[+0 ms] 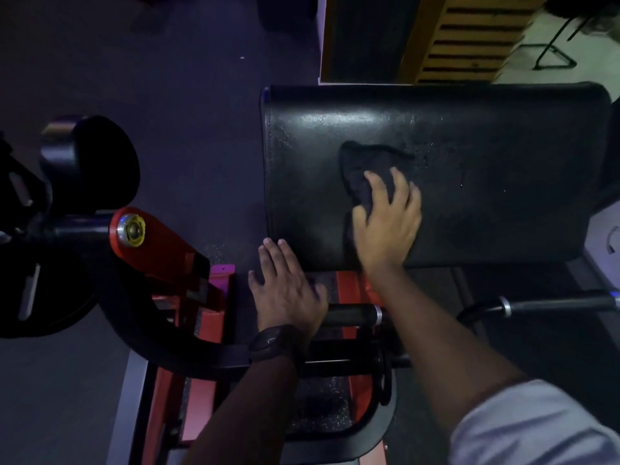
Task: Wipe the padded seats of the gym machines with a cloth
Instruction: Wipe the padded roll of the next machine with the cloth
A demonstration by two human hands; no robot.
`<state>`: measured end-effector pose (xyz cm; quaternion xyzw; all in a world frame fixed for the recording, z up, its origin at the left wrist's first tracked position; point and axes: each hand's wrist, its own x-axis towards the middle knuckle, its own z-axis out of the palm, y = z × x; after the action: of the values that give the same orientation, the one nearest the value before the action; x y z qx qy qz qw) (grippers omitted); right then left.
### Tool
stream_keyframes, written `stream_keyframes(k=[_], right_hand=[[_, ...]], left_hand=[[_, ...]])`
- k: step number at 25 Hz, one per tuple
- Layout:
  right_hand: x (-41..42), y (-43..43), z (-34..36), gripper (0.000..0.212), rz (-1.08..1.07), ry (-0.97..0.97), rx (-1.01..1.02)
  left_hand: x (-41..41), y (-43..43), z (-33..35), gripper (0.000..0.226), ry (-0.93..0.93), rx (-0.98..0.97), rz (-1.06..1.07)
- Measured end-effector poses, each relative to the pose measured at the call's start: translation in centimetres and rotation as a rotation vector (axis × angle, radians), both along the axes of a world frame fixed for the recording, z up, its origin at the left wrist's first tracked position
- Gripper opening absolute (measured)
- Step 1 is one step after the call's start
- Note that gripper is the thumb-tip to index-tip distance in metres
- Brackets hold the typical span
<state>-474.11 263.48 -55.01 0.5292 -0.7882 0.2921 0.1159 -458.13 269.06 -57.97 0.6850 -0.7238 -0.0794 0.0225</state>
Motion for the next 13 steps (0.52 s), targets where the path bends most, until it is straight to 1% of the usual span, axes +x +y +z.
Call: stream_keyframes(k=[1,2,3,4,5,7,8,9,10,11,12,13], right_hand=[[1.5,0.4,-0.8,0.062,0.009,0.063,0.011],[1.9,0.8,-1.9,0.061,0.229,0.294,0.035],[0.5,0.7,-2.0,0.06,0.494,0.545,0.084],[-1.4,0.1,-1.6,0.059,0.605,0.649,0.096],[-2.6,-0.4,-1.0,0.058,0.513,0.572,0.086],[-1.2,-0.2,-0.1,0.057,0.05,0.056,0.012],[0.7,0.3,-0.4,0.058,-0.071,-0.034,0.008],[1.8,0.8,-1.6,0.058,0.026,0.1,0.018],[1.5,1.3,-2.1,0.057,0.268,0.332,0.054],[-0.3,1.1,-2.1,0.057,0.484,0.516,0.089],[-1.8,0.5,-1.8,0.056,0.504,0.538,0.087],[-2.1,0.2,-1.3,0.056,0.378,0.389,0.069]], left_hand=[[-0.1,0.0,0.1,0.098,-0.005,0.0,-0.002],[-0.1,0.0,0.1,0.098,-0.016,-0.006,-0.002],[-0.1,0.0,0.0,0.098,-0.028,-0.01,0.005],[0.0,-0.1,-0.1,0.098,-0.035,-0.021,0.01],[0.1,-0.2,-0.2,0.098,-0.04,-0.021,0.008],[0.0,-0.2,-0.4,0.099,-0.054,-0.018,-0.005],[-0.1,-0.2,-0.4,0.099,-0.049,-0.025,-0.003],[-0.1,-0.1,-0.3,0.099,-0.038,-0.026,0.002],[0.0,-0.1,-0.3,0.099,-0.037,-0.024,0.001],[-0.1,-0.1,-0.2,0.099,-0.046,-0.018,-0.005],[-0.1,-0.2,-0.2,0.099,-0.049,-0.014,-0.008],[-0.1,-0.2,-0.1,0.099,-0.041,-0.005,-0.008]])
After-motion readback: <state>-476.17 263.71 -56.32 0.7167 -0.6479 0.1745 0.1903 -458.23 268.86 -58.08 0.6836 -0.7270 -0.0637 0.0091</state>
